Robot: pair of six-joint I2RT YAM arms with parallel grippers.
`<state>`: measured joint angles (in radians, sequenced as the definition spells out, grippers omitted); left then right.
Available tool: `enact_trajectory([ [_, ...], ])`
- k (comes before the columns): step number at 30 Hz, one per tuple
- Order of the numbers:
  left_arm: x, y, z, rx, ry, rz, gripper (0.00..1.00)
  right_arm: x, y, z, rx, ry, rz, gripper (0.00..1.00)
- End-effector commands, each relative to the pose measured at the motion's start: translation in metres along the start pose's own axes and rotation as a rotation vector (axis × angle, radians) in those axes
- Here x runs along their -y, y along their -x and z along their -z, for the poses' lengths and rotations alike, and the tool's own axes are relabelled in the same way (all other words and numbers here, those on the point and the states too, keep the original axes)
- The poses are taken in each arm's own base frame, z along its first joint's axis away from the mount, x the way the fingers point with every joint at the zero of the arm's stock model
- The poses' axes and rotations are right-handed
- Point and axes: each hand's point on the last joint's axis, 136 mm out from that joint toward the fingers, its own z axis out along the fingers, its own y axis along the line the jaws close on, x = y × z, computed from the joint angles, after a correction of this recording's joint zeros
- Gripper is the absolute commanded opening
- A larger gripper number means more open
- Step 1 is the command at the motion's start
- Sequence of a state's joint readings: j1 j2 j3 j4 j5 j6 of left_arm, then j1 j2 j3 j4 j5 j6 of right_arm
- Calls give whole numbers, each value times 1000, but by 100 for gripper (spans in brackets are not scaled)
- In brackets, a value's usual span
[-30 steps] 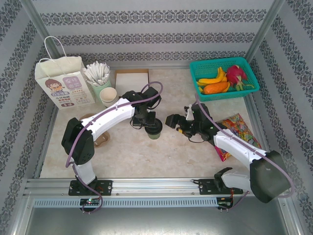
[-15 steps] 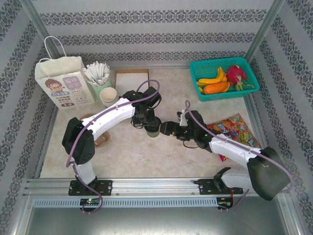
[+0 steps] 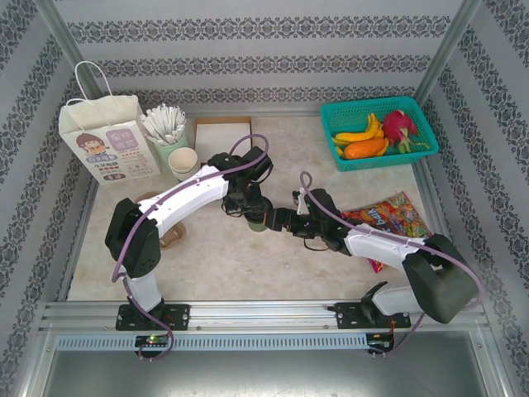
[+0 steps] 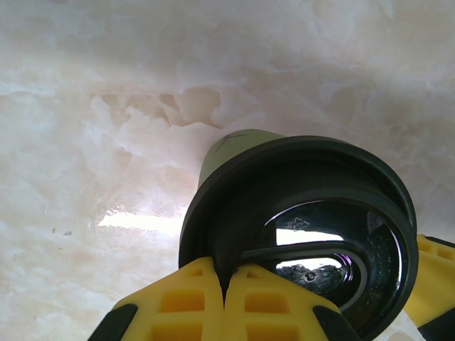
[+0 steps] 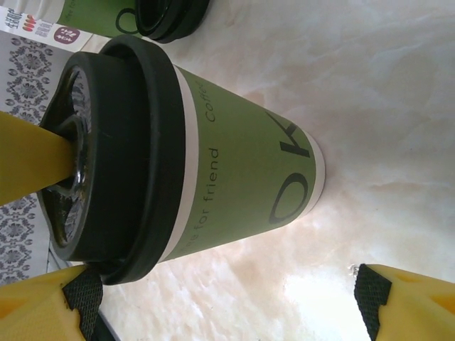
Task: Pack the takeout coffee
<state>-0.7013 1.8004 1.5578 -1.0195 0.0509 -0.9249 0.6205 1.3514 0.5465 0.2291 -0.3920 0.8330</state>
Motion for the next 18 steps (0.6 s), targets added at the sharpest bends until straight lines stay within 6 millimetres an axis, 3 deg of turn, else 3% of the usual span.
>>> enact_trajectory([
  [1, -12, -9, -19, -38, 79, -1, 0, 12, 10, -3, 56, -85, 24, 93],
  [4, -13, -13, -26, -58, 81, -2, 0, 36, 5, -6, 52, -182, -11, 92],
  [10, -34, -33, -53, -160, 143, 15, 0, 91, -17, -1, 5, -307, -162, 89],
  [15, -50, -48, -75, -273, 147, 60, 0, 99, -31, 4, -79, -385, -129, 88],
  [18, -52, -39, -66, -249, 177, 22, 0, 80, -30, -1, -94, -290, -153, 88],
])
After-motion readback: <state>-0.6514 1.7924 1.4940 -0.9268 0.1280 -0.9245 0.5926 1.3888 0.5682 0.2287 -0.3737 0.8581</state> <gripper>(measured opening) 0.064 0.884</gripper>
